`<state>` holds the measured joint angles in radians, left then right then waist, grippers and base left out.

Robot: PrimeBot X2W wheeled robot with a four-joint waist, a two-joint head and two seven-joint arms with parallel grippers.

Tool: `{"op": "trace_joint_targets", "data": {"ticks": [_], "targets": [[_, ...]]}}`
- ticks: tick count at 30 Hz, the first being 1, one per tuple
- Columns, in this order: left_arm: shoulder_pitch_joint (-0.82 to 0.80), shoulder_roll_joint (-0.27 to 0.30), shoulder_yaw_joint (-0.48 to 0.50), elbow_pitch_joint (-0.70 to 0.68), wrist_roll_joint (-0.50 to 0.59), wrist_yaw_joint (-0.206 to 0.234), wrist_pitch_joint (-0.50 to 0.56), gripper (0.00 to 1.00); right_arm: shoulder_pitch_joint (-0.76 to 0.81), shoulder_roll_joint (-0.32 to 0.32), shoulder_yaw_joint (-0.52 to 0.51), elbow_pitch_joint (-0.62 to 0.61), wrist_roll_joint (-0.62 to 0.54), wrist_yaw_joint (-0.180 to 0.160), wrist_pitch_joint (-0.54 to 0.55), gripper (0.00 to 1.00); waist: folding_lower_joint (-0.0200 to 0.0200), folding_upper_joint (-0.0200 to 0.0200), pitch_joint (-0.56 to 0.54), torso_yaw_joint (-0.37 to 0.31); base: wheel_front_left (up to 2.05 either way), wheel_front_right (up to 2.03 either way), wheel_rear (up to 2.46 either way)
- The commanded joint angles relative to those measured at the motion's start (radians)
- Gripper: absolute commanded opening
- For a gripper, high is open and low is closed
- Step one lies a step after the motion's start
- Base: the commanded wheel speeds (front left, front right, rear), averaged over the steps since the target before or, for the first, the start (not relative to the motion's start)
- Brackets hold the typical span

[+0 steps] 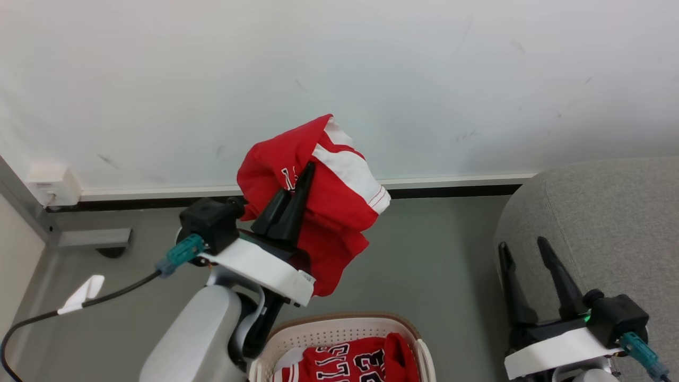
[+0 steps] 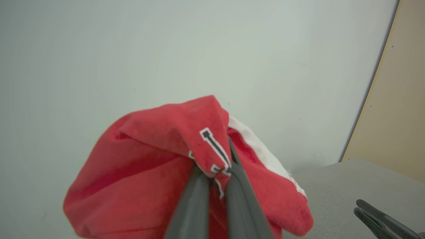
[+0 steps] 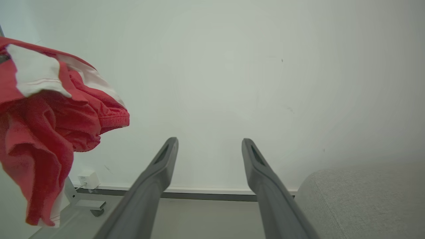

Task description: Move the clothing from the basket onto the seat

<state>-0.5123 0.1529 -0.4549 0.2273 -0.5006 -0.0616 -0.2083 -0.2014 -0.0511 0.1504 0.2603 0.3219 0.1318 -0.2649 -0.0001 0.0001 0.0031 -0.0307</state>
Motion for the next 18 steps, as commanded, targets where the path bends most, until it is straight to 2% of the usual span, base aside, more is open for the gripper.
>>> {"op": "trace_joint_targets", "data": {"ticks": [1, 13, 18], "targets": [[0.008, 0.008, 0.001, -0.004, -0.001, 0.0, 0.002, 0.0, -0.003, 0.001, 0.023, 0.0, 0.015, -0.002, 0.001, 1.0, 0.0001, -0.0001, -0.001, 0.002, 0.0, 0.0, 0.0], [-0.015, -0.027, -0.045, 0.018, -0.006, -0.015, -0.003, 0.0, -0.109, -0.122, 0.458, 0.016, 0.145, -0.002, 0.001, 1.0, 0.0001, -0.0001, -0.005, 0.039, 0.0, 0.0, 0.0], [-0.006, -0.056, -0.088, 0.039, -0.016, -0.026, -0.011, 0.0, -0.159, -0.131, 0.552, 0.035, 0.185, -0.002, 0.001, 1.0, 0.0001, -0.0001, -0.015, 0.079, 0.0, 0.0, 0.0]]}}
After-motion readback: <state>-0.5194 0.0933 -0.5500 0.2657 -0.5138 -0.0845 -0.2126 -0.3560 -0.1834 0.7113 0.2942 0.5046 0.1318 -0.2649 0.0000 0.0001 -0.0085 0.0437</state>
